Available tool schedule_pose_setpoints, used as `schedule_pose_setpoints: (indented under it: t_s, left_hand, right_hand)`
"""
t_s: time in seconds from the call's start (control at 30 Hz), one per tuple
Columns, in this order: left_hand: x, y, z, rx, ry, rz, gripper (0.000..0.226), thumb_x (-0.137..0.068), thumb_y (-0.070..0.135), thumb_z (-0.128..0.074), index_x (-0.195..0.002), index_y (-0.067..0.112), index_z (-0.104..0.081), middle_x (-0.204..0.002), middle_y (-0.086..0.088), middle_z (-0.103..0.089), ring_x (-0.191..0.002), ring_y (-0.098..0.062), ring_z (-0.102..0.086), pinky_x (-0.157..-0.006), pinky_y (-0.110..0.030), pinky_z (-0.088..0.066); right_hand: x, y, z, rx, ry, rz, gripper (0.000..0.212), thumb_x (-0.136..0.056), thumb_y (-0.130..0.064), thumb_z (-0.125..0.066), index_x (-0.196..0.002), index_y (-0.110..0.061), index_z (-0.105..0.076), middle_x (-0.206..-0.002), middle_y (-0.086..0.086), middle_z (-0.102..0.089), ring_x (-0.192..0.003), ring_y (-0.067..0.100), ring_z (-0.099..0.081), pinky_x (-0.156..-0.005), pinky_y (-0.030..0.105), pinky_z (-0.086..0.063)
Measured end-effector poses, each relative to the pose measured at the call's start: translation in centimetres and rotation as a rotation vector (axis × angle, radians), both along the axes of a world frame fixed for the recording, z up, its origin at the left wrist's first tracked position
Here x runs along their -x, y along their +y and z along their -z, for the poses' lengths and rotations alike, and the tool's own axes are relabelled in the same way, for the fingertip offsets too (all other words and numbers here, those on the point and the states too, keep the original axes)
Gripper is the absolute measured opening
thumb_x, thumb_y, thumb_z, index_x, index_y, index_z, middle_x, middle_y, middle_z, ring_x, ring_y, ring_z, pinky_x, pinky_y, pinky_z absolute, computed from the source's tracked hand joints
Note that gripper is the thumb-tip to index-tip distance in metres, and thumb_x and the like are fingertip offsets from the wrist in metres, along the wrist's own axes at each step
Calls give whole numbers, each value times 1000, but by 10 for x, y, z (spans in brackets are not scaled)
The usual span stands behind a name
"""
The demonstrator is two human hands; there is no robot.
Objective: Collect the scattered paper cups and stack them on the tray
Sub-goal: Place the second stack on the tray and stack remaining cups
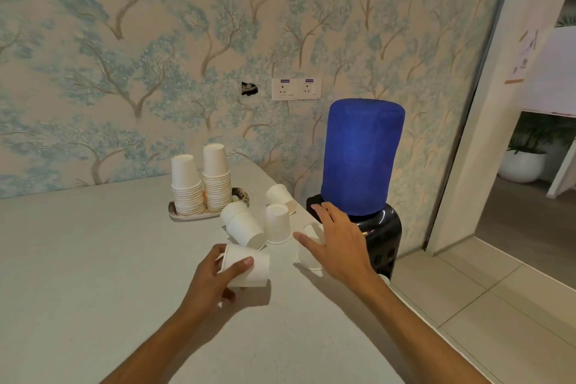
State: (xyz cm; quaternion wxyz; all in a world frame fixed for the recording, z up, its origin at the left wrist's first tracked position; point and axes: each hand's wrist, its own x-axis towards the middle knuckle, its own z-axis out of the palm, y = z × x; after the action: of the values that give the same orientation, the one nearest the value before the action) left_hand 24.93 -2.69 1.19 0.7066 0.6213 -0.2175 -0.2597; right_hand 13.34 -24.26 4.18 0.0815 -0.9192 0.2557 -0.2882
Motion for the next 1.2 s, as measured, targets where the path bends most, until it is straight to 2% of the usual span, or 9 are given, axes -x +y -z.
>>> schedule_pose_setpoints:
  t_s: [0.13,0.27,0.33,0.5,0.77,0.9,1.0,1.1,1.2]
  left_hand:
    - [-14,5,9,65,151,35,69,-58,31,-82,-120,21,-56,-118,-16,-59,-107,-37,-58,-65,-40,-59]
    - [-25,7,12,73,182,59,66,-61,26,-85,-118,22,-52,-121,-18,-53,-108,-38,-55,-62,-38,-57]
    - [-27,7,13,108,204,60,61,-62,29,-77,-117,22,-50,-122,-20,-52,-105,-39,-55,-58,-35,-55]
    - [-31,7,12,139,208,78,74,-62,38,-87,-123,23,-48,-122,-14,-57,-108,-37,-62,-75,-50,-60]
    - [-25,3,11,81,133,-8,75,-70,61,-58,-134,26,-42,-122,-12,-62,-102,-33,-67,-79,-52,-60]
    - [-29,0,9,64,168,-108,60,-81,55,-56,-132,28,-40,-126,-11,-57,-105,-30,-61,-85,-52,-57]
    - [-37,-3,8,34,146,-181,69,-77,60,-57,-136,31,-39,-128,-8,-54,-112,-29,-56,-97,-54,-49]
    - [-45,-3,5,26,127,-224,77,-65,66,-56,-133,32,-42,-126,-6,-54,-110,-26,-55,-97,-52,-49]
    - [-54,-5,8,42,140,-291,70,-73,64,-56,-132,28,-44,-126,-10,-55,-108,-28,-57,-94,-50,-51]
  right_hand:
    - [-8,-10,18,-102,173,18,71,-87,-68,-51,-145,-31,-37,-143,-4,-50,-123,17,-53,-97,39,-46]
    - [-11,6,11,-431,-238,-18,51,-81,-64,-62,-122,-35,-49,-109,-13,-58,-99,11,-59,-78,26,-47]
    - [-15,20,4,-680,-417,-100,44,-81,-57,-67,-116,-36,-50,-108,-14,-58,-96,13,-61,-69,18,-48]
    - [-31,70,0,-1003,-463,-314,44,-84,-42,-70,-122,-24,-55,-119,-2,-62,-101,15,-65,-70,26,-60]
    - [-54,109,13,-753,-293,-347,61,-75,-77,-47,-112,-33,-65,-113,-11,-64,-101,9,-62,-84,24,-54]
    - [-67,61,-5,-328,-311,-133,53,-91,-61,-49,-127,-23,-59,-123,-4,-63,-105,11,-59,-89,37,-52]
    - [-87,27,-9,-26,-60,-48,54,-94,-55,-51,-139,-25,-46,-140,1,-51,-119,21,-53,-95,42,-48]
    - [-101,8,1,-5,121,-35,59,-93,-60,-49,-143,-30,-43,-149,2,-45,-128,22,-49,-101,42,-44]
    - [-104,-2,12,-73,117,-72,54,-91,-56,-56,-137,-29,-50,-140,0,-55,-120,20,-55,-93,40,-47]
